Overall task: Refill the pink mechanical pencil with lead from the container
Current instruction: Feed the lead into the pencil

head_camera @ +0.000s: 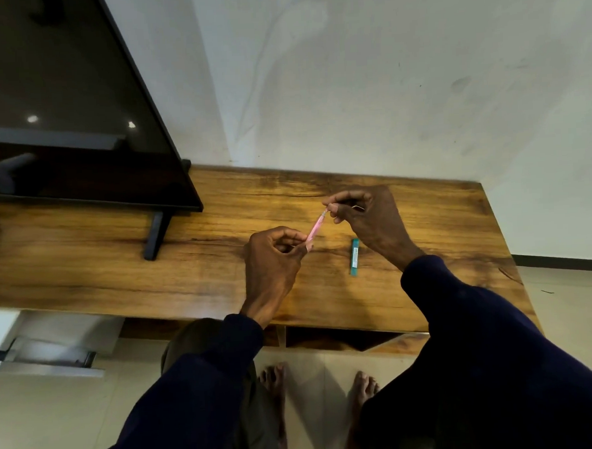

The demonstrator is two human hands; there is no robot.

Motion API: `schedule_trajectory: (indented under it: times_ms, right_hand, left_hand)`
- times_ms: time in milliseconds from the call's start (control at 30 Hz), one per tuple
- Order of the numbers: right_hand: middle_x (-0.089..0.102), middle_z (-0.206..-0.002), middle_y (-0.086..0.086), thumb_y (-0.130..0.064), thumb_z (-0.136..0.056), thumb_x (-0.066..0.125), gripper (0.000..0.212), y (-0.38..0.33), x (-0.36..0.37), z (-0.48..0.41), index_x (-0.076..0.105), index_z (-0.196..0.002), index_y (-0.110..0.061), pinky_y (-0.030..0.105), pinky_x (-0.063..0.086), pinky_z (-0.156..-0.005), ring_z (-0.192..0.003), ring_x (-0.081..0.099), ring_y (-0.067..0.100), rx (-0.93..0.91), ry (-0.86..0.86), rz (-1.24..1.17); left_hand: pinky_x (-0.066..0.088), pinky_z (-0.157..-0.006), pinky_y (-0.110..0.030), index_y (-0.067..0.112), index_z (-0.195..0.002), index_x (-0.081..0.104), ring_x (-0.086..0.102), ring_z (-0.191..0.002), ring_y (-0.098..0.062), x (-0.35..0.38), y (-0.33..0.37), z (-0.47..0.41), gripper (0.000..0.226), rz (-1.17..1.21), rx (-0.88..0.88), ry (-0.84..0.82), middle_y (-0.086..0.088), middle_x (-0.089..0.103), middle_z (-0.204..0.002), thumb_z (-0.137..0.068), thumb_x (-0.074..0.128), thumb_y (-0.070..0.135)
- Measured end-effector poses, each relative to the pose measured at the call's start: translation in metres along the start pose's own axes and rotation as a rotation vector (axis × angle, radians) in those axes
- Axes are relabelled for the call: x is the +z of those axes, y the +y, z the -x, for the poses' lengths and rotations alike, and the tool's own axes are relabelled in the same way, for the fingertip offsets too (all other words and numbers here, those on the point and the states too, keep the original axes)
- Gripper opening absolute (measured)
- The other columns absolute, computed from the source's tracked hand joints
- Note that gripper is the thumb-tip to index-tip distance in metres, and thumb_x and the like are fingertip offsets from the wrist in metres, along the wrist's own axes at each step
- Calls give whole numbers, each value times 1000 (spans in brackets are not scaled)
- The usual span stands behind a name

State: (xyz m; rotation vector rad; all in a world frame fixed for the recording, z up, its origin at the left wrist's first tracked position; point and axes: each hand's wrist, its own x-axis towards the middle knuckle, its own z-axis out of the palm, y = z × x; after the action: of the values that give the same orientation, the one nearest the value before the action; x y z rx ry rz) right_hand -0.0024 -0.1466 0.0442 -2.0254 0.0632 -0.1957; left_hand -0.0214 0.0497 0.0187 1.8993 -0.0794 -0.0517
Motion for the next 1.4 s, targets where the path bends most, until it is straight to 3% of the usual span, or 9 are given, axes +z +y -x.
schedule_trajectory:
  times_ms: [133, 467, 733, 933, 1133, 1400]
  right_hand:
    - [79, -89, 0, -7, -94, 74, 11, -6, -2, 2, 80, -100, -13, 17, 59, -69, -72, 74, 11, -24, 0, -8]
    - [77, -87, -10, -10, -94, 74, 14, -16, -7, 3, 78, -98, -23, 13, 57, -68, -72, 74, 10, -44, -35, 29]
    - [75, -82, -23, -9, -92, 75, 16, -17, -9, 3, 78, -98, -23, 13, 57, -66, -71, 74, 7, -59, -79, 70]
    - [76, -84, -9, -12, -91, 77, 15, -18, -9, 4, 77, -101, -24, 14, 58, -67, -68, 73, 3, -59, -100, 75]
    - [76, -80, -5, -12, -92, 76, 10, -21, -13, 1, 78, -99, -18, 13, 56, -63, -66, 71, 1, -35, -123, 57]
    - [76, -74, -6, -15, -90, 77, 8, -21, -16, -3, 81, -96, -11, 16, 57, -61, -61, 70, 2, -15, -167, 104]
  left_hand:
    - [59, -71, -12, 23, -95, 78, 73, -83, 3, -2, 1, 1, 18, 10, 11, 0, 14, 76, -85, -81, 87, 16]
    - [56, -68, -8, 30, -91, 75, 72, -81, 8, -4, 8, 4, 23, 26, 17, -1, 17, 73, -83, -81, 87, 13]
    - [56, -70, -7, 19, -98, 79, 71, -83, 8, -3, 5, 4, 18, 0, 33, 0, 15, 74, -85, -82, 86, 14]
    - [57, -70, -9, 20, -97, 79, 72, -83, 7, -2, 5, 4, 18, -6, 30, -1, 15, 75, -86, -81, 87, 14]
    - [57, -71, -8, 25, -96, 78, 72, -83, 8, -3, 10, 6, 20, 6, 43, 2, 18, 73, -84, -81, 86, 14]
    - [58, -73, -11, 15, -100, 80, 74, -85, 2, -3, 11, 7, 19, 31, 41, -1, 13, 75, -87, -83, 85, 11]
